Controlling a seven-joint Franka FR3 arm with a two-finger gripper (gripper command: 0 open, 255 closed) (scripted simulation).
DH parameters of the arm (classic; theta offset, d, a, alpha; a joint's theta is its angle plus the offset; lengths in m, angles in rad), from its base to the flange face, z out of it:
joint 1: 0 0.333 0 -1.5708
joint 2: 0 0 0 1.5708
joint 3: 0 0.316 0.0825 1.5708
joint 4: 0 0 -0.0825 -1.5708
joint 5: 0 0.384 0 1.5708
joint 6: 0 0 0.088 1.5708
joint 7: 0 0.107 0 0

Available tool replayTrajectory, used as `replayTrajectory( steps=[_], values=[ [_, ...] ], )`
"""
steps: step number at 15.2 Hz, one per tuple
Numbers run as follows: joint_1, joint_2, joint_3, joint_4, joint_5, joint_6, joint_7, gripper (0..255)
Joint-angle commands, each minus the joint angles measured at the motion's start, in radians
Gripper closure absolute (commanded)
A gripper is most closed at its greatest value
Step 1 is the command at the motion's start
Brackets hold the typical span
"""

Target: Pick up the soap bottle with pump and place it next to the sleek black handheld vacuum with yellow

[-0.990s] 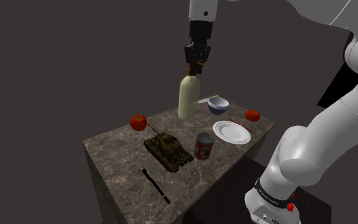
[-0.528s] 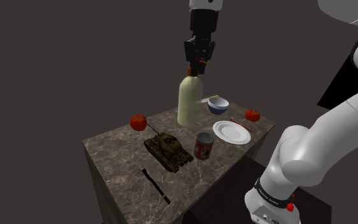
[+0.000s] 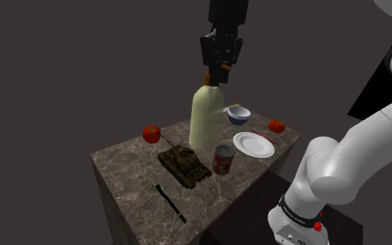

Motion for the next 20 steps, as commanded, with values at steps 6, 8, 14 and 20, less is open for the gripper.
replayTrajectory(
  steps=[6, 8, 14, 20],
  values=[
    [0.010, -0.038, 0.019, -0.091, 0.017, 0.057, 0.018, 255],
    [0.011, -0.052, 0.019, -0.130, 0.019, 0.083, 0.013, 255],
    [0.015, -0.086, 0.022, -0.242, 0.026, 0.160, 0.000, 255],
    [0.020, -0.112, 0.028, -0.344, 0.034, 0.237, -0.012, 255]
  ],
)
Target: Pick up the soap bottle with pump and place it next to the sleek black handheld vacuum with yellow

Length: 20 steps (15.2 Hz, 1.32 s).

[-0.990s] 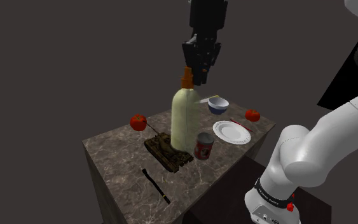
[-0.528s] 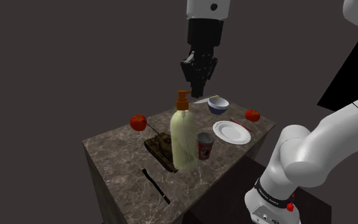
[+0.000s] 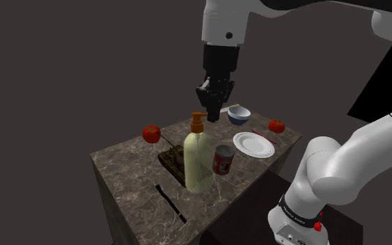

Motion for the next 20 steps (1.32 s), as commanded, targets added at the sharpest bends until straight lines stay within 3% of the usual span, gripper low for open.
replayTrajectory(
  steps=[1, 20],
  values=[
    [0.001, -0.007, 0.002, -0.033, 0.002, 0.027, -0.004, 255],
    [0.014, -0.035, 0.033, -0.308, 0.031, 0.274, -0.032, 255]
  ],
)
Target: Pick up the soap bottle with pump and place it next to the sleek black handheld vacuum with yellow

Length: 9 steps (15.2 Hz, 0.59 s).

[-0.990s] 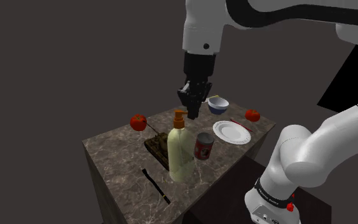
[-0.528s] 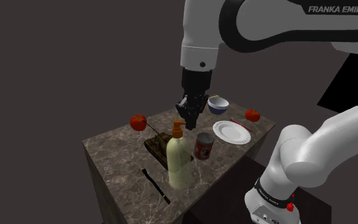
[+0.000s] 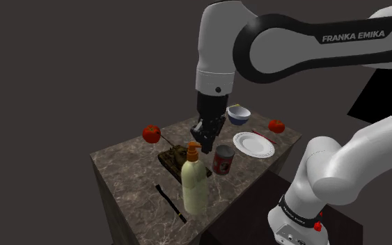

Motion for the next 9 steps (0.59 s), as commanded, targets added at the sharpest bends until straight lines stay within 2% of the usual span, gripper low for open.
replayTrajectory(
  steps=[1, 9],
  values=[
    [0.002, 0.000, 0.004, -0.027, 0.004, 0.028, -0.002, 255],
    [0.006, 0.015, 0.023, -0.122, 0.017, 0.138, -0.012, 255]
  ],
)
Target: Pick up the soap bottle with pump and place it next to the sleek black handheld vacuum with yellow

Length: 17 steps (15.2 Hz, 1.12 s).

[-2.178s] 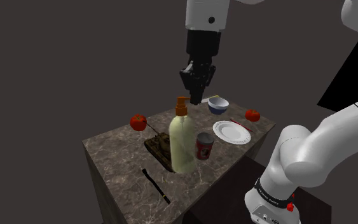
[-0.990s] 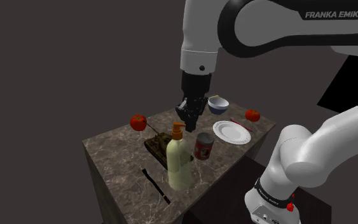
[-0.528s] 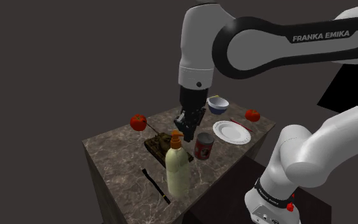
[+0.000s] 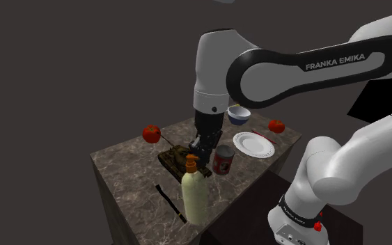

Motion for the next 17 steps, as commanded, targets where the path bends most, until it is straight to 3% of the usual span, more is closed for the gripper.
replayTrajectory(
  steps=[1, 8, 16, 17],
  values=[
    [0.002, 0.004, 0.006, -0.024, 0.004, 0.028, -0.001, 255],
    [0.005, 0.037, 0.025, -0.100, 0.017, 0.138, -0.008, 255],
    [0.006, 0.037, 0.024, -0.100, 0.016, 0.138, -0.008, 255],
    [0.006, 0.035, 0.024, -0.101, 0.017, 0.137, -0.008, 0]
  ],
)
